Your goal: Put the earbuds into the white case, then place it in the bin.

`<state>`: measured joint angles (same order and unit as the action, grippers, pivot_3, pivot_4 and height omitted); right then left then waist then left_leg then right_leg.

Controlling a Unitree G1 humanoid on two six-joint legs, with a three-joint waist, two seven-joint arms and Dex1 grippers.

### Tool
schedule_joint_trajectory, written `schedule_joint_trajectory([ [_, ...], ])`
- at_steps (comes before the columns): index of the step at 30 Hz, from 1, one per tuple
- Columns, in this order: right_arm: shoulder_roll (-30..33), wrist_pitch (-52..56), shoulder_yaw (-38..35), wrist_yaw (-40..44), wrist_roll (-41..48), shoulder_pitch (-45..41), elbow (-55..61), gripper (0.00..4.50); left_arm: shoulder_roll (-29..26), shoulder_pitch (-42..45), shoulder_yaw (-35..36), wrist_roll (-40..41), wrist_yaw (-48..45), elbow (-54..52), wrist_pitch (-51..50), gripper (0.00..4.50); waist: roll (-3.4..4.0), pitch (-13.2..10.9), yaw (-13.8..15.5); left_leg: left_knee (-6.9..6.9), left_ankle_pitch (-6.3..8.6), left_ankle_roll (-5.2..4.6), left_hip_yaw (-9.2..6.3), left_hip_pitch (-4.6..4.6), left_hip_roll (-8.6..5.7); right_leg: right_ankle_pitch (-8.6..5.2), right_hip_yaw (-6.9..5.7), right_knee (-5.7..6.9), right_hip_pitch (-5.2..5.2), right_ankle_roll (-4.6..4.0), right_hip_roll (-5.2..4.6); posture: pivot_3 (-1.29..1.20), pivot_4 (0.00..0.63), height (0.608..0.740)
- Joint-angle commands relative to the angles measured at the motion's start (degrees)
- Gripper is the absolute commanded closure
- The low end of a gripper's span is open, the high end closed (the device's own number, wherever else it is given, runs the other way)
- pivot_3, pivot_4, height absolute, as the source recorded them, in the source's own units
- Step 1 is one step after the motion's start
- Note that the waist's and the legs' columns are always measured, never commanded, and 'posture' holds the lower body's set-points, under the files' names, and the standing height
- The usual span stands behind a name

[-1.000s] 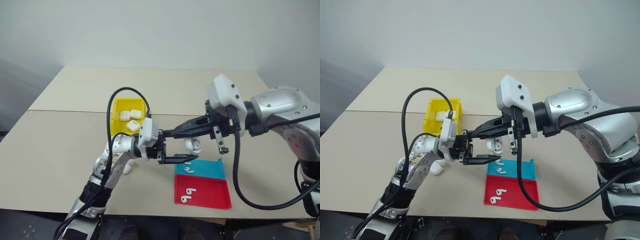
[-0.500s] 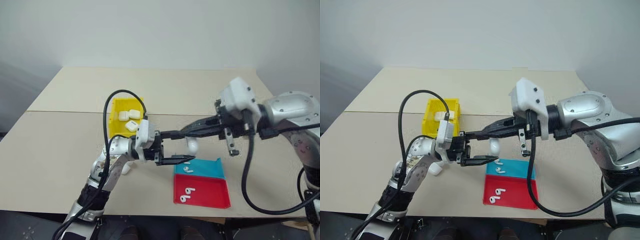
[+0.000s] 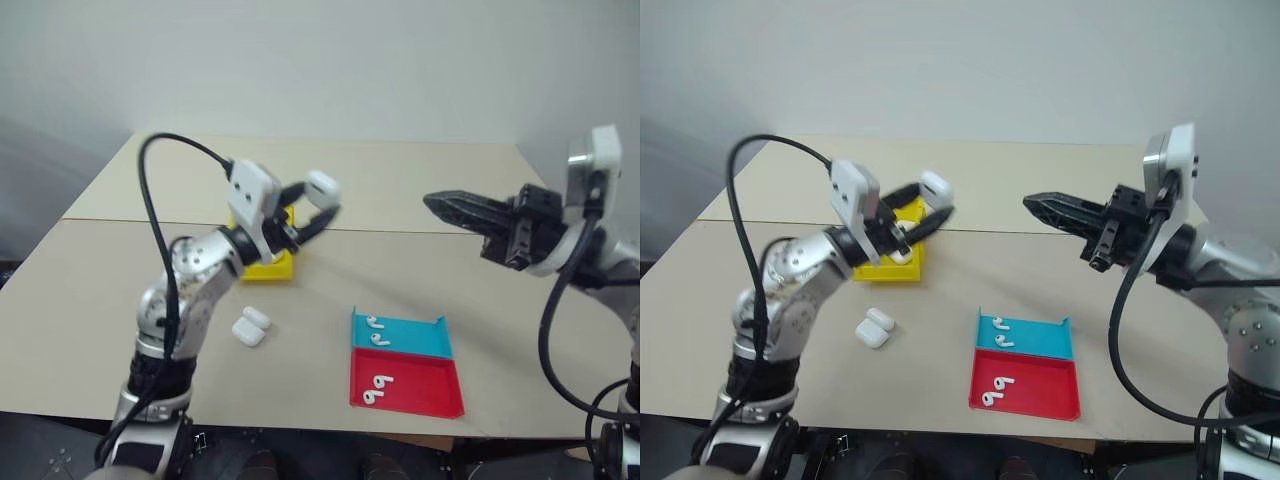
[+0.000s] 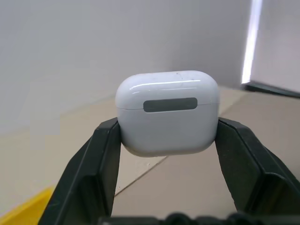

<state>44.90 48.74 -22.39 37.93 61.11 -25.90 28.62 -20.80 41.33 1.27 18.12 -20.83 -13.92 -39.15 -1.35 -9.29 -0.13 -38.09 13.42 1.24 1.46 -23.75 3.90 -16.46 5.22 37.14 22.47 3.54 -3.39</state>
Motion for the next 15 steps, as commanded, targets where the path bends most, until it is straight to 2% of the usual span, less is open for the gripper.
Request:
schedule_joint_trajectory([
  [1, 0.0, -0.9, -1.9, -1.8, 1.6, 2.0, 3.0, 4.45, 2.3, 2.1, 1.2, -6.6, 10.0, 4.9, 1.2, 1.74, 0.0, 0.0, -0.1, 0.0, 0.0, 0.0, 0.0, 0.0, 0.0, 0.0, 0.0, 0.01, 0.01, 0.0, 0.0, 0.0, 0.15, 0.74],
  [5, 1.9, -0.5, 0.1, -1.4, -0.7, 3.9, 2.1, 4.45, 4.4, 4.4, 0.8, -11.0, 16.2, 12.5, -0.9, 1.74, -0.01, 0.0, 0.0, 0.01, 0.0, 0.01, 0.01, -0.02, 0.0, 0.0, -0.02, -0.02, 0.02, 0.0, 0.0, 0.0, 0.15, 0.74],
  [11, 2.6, -0.2, 2.1, -2.6, -1.6, 3.7, 2.0, 4.45, 4.5, 5.4, -1.3, -13.1, 16.1, 17.5, -6.2, 1.74, -0.01, 0.0, 0.2, 0.02, 0.0, 0.01, 0.01, -0.05, -0.01, 0.0, -0.02, -0.05, 0.03, 0.0, 0.0, 0.0, 0.15, 0.74],
  [15, 2.7, -0.6, 2.5, -2.6, -1.6, 3.8, 2.7, 4.5, 5.0, 5.0, -1.3, -12.6, 14.9, 16.7, -6.2, 0.43, -0.01, 0.0, 0.2, 0.02, -0.01, 0.02, 0.01, -0.05, -0.01, 0.0, -0.02, -0.05, 0.03, 0.0, 0.0, 0.0, 0.15, 0.74],
])
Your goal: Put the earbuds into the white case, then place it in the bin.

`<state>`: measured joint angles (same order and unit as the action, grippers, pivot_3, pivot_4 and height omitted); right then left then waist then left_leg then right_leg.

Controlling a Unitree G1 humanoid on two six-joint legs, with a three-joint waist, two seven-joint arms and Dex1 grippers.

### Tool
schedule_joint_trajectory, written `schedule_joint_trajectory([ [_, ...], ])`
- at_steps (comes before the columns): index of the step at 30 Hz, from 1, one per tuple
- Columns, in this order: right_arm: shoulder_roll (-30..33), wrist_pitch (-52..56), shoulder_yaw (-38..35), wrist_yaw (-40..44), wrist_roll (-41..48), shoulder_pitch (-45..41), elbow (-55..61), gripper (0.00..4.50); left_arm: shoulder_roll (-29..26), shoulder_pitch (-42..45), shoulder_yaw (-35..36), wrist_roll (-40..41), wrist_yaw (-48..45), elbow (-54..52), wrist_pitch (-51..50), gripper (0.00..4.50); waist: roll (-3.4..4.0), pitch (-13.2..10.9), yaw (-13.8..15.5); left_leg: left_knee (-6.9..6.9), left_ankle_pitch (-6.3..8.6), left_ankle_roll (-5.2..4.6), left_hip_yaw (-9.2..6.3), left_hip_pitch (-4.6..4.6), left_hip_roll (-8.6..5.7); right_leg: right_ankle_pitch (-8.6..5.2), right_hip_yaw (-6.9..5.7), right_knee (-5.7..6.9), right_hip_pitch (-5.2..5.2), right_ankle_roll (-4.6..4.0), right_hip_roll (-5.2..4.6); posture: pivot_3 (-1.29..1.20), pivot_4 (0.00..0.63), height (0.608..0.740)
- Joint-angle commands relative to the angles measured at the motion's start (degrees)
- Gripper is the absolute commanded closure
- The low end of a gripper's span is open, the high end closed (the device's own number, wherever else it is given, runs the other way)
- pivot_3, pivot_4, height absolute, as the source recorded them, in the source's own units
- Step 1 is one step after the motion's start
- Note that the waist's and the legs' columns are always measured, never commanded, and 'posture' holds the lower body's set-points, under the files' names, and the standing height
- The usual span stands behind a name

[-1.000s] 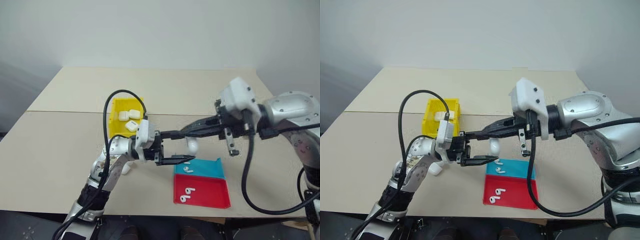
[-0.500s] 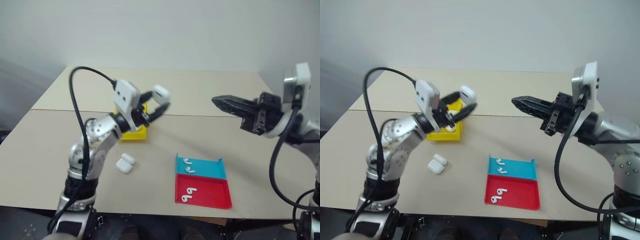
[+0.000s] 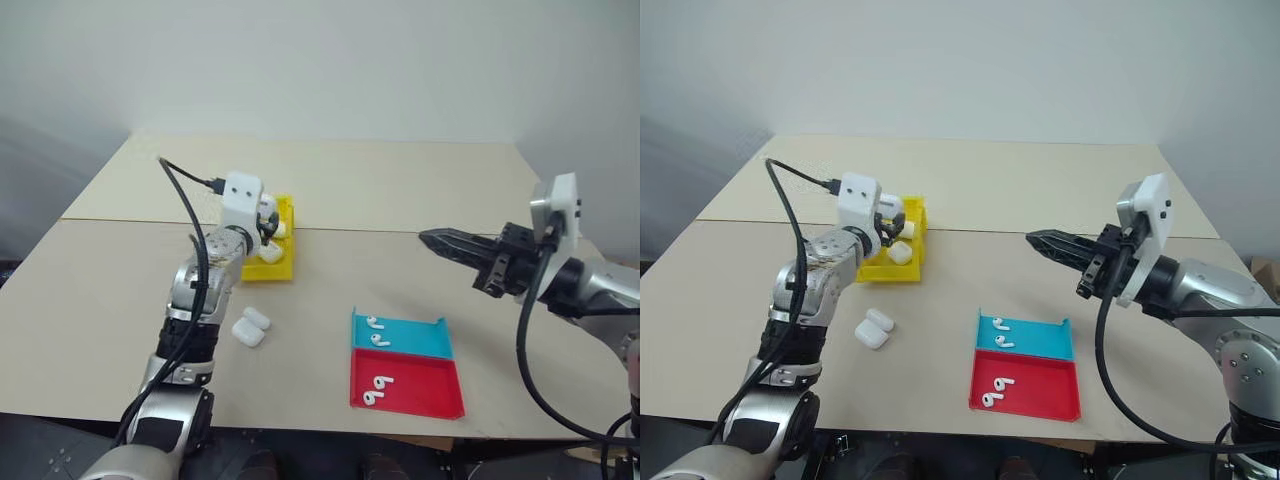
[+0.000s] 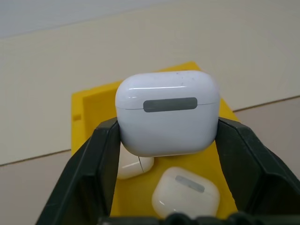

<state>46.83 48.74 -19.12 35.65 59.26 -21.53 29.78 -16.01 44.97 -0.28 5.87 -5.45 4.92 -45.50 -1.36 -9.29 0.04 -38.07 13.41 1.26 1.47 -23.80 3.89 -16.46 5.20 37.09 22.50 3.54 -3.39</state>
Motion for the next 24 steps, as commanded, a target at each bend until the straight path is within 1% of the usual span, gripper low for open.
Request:
schedule_joint_trajectory([
  [1, 1.0, -0.7, -0.5, -0.3, -0.1, -0.4, 1.6, 4.5, 0.4, 1.5, 0.5, -0.2, -0.4, -2.4, -0.1, 0.12, 0.0, 0.0, 0.1, 0.0, 0.0, 0.0, 0.0, 0.0, 0.0, 0.0, 0.0, 0.0, 0.0, 0.0, 0.0, 0.0, 0.15, 0.74],
  [2, 1.1, -0.7, -0.4, -0.3, -0.4, -0.3, 1.6, 4.5, 0.8, 1.3, 0.6, -0.5, 0.0, -2.6, 1.2, 0.04, 0.0, 0.0, 0.1, 0.0, 0.0, 0.0, 0.0, 0.0, 0.0, 0.0, 0.0, 0.0, 0.0, 0.0, 0.0, 0.0, 0.15, 0.74],
  [4, 1.4, -0.7, -0.1, -0.2, -1.0, 0.0, 1.7, 4.5, 1.6, 1.1, 2.4, 0.7, -0.4, -3.0, 4.2, 0.04, 0.0, 0.0, 0.3, 0.0, 0.0, 0.0, 0.0, 0.0, 0.0, 0.0, 0.0, 0.0, 0.0, 0.0, -0.01, 0.0, 0.15, 0.74],
  [6, 1.6, -0.7, -0.1, 0.1, -1.0, 0.4, 1.8, 4.5, 1.9, 2.4, 6.2, 6.6, -4.8, -2.7, 0.6, 0.04, 0.0, 0.0, 0.4, 0.0, -0.01, 0.01, 0.01, -0.01, -0.01, 0.0, 0.0, 0.0, 0.0, 0.0, -0.01, 0.0, 0.15, 0.74],
  [8, 2.3, -0.9, -0.3, 1.0, -1.5, 1.4, 2.1, 4.5, 3.0, 1.0, 10.4, 11.9, -9.0, -3.0, 5.5, 0.04, 0.0, 0.0, 0.3, 0.0, -0.01, 0.01, 0.01, 0.0, 0.0, 0.0, 0.01, 0.01, 0.01, 0.0, 0.0, 0.0, 0.15, 0.74],
  [9, 2.6, -1.0, -0.3, 1.3, -1.8, 1.9, 2.3, 4.5, 3.4, 0.2, 11.4, 13.2, -10.4, -3.1, 8.1, 0.04, 0.0, 0.0, 0.3, 0.0, 0.0, 0.01, 0.01, 0.0, 0.0, 0.0, 0.0, 0.01, 0.01, 0.0, -0.01, 0.0, 0.15, 0.74],
  [11, 5.5, -3.4, -0.5, 5.1, -6.2, 6.1, 3.4, 4.5, 1.8, -1.8, 14.3, 18.9, -15.0, -5.8, 4.7, 0.04, 0.01, 0.0, 0.4, 0.0, 0.0, 0.01, 0.01, -0.01, 0.0, 0.0, 0.0, -0.01, 0.0, 0.0, -0.01, 0.0, 0.15, 0.74],
  [12, 7.4, -5.4, -1.0, 8.2, -8.9, 9.0, 3.9, 4.5, 0.0, -3.5, 14.6, 20.9, -18.6, -7.7, 4.2, 0.04, 0.0, 0.0, 0.4, 0.0, 0.0, 0.01, 0.02, -0.01, 0.0, 0.0, 0.0, -0.03, 0.0, 0.0, -0.02, 0.0, 0.15, 0.74],
  [14, 11.2, -9.7, -2.7, 14.8, -13.7, 15.0, 4.0, 4.5, -5.2, -8.3, 12.8, 22.9, -26.9, -12.8, 5.5, 0.04, 0.01, 0.0, 0.2, 0.02, 0.0, 0.01, 0.03, -0.01, 0.01, -0.01, 0.01, -0.07, -0.01, 0.01, -0.01, 0.0, 0.15, 0.74],
  [15, 12.2, -11.4, -3.3, 16.8, -15.1, 16.8, 3.8, 4.5, -6.9, -9.7, 12.2, 23.7, -29.2, -14.4, 5.9, 0.04, 0.01, 0.0, 0.0, 0.03, 0.0, 0.01, 0.05, -0.01, 0.01, -0.02, 0.02, -0.07, -0.01, 0.02, -0.01, 0.0, 0.15, 0.74],
  [17, 14.3, -16.3, -6.0, 22.4, -19.2, 21.4, 1.5, 4.5, -12.0, -14.5, 13.2, 28.6, -35.8, -19.4, 3.5, 0.04, 0.01, 0.0, -0.1, 0.04, -0.05, 0.08, 0.06, 0.0, 0.02, -0.02, 0.02, -0.07, -0.01, 0.02, -0.01, 0.0, 0.15, 0.74],
  [20, 16.0, -21.0, -9.2, 28.1, -22.7, 24.6, -2.5, 4.5, -18.2, -20.9, 15.6, 35.2, -42.7, -24.5, 0.4, 0.04, 0.01, 0.0, -0.2, 0.04, -0.06, 0.11, 0.06, 0.15, 0.03, -0.02, 0.01, -0.04, -0.13, 0.03, -0.02, 0.0, 0.15, 0.74],
  [24, 17.0, -26.1, -14.2, 36.3, -24.7, 27.8, -6.4, 4.5, -26.7, -29.3, 17.9, 37.2, -50.1, -27.9, 1.4, 0.04, 0.0, 0.0, -0.6, 0.04, -0.06, 0.11, 0.07, 0.48, 0.04, -0.01, 0.01, 0.04, -0.35, 0.01, 0.0, 0.0, 0.15, 0.74],
])
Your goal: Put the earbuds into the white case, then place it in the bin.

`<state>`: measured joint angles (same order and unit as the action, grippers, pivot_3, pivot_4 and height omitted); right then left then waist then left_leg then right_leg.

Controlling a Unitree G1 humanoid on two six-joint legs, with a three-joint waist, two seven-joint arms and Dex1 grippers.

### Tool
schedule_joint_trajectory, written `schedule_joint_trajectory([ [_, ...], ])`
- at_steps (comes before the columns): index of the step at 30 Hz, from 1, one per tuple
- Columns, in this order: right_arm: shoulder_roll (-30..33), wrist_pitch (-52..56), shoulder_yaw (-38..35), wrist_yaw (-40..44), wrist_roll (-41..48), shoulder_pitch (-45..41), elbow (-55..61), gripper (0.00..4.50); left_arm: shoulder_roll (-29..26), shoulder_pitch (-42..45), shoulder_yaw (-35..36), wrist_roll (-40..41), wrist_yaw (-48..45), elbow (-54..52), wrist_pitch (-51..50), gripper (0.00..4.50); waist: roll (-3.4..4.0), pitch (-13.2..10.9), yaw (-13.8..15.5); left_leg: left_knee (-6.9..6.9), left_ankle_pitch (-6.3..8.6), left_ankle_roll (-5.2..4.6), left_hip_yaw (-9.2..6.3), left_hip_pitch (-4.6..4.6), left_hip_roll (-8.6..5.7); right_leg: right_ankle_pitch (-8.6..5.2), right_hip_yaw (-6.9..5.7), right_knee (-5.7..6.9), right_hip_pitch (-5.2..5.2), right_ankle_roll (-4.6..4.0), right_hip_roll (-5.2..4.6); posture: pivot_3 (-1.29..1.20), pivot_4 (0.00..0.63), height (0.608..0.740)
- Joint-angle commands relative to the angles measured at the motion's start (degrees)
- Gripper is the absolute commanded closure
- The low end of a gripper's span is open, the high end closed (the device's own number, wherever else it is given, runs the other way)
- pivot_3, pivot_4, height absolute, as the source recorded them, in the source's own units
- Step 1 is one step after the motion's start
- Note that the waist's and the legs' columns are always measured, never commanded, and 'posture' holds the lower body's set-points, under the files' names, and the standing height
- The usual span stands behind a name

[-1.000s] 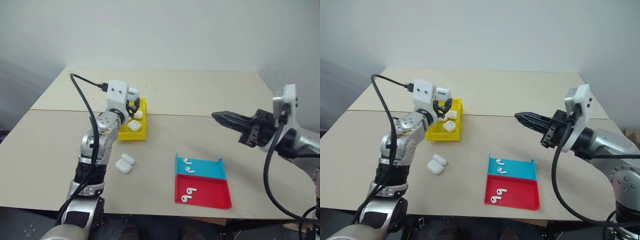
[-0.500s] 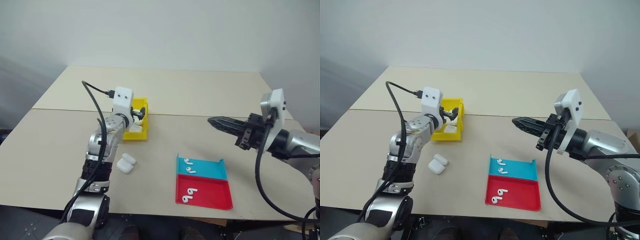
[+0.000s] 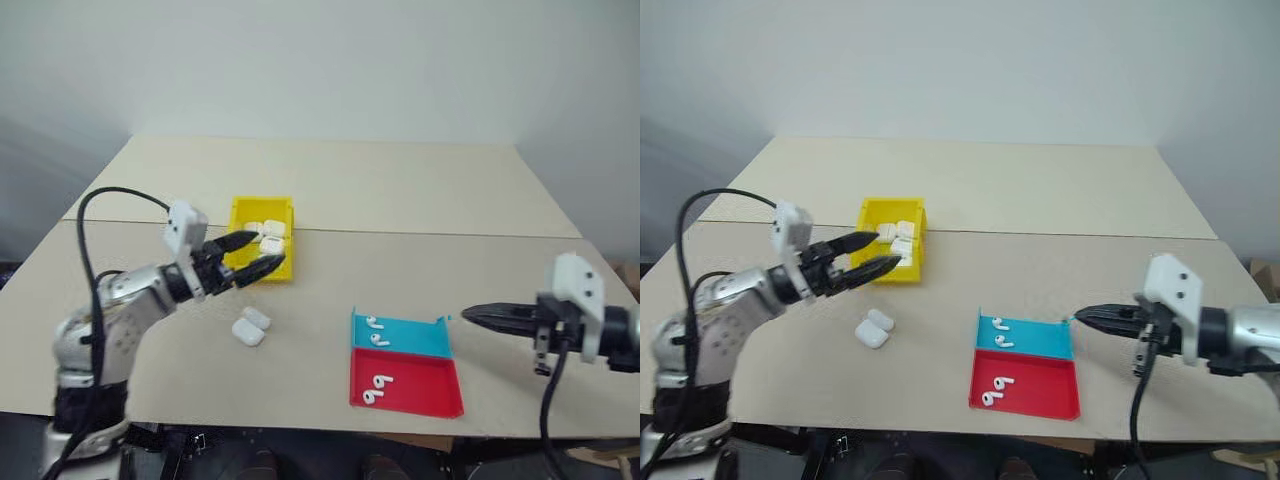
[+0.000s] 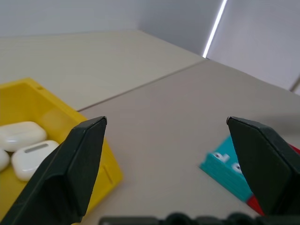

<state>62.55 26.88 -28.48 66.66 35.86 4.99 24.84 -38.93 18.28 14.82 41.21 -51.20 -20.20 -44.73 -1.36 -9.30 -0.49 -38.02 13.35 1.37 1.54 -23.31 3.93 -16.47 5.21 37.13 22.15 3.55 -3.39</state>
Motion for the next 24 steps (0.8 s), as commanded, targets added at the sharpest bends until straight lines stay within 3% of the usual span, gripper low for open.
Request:
schedule_joint_trajectory([
  [1, 1.6, -5.5, -6.1, 7.4, -2.1, 2.4, -2.2, 4.5, -6.0, -4.3, 3.7, 2.2, -5.5, -2.7, 0.2, 0.04, 0.0, 0.0, -0.1, 0.0, 0.0, 0.0, 0.0, 0.04, 0.0, 0.0, 0.0, 0.0, -0.03, 0.0, 0.0, 0.0, 0.15, 0.74],
  [11, 2.1, -13.2, -9.8, 16.2, -7.8, 7.4, -9.3, 4.5, -20.3, -19.0, 13.8, 2.6, -20.7, -4.6, 5.5, 0.04, -0.01, 0.0, -0.3, 0.05, 0.0, 0.0, 0.07, 0.02, 0.03, -0.01, 0.03, -0.03, 0.04, -0.02, 0.0, 0.0, 0.15, 0.74],
  [17, 2.9, -16.1, -7.8, 17.5, -9.9, 6.1, -12.7, 4.5, -21.0, -22.4, 16.9, 2.1, -22.0, -4.9, 6.5, 0.04, -0.01, 0.0, -0.3, 0.05, 0.0, 0.0, 0.12, 0.08, 0.03, -0.01, 0.07, -0.01, 0.03, -0.03, -0.01, 0.0, 0.15, 0.74],
  [24, 3.9, -16.7, -5.2, 17.7, -10.5, 3.3, -14.8, 4.5, -20.6, -23.5, 15.9, 1.7, -22.0, -5.4, 8.3, 0.04, 0.0, 0.0, -0.3, 0.06, 0.0, 0.0, 0.16, 0.08, 0.04, 0.0, 0.12, -0.01, 0.06, -0.03, 0.0, 0.0, 0.15, 0.74],
])
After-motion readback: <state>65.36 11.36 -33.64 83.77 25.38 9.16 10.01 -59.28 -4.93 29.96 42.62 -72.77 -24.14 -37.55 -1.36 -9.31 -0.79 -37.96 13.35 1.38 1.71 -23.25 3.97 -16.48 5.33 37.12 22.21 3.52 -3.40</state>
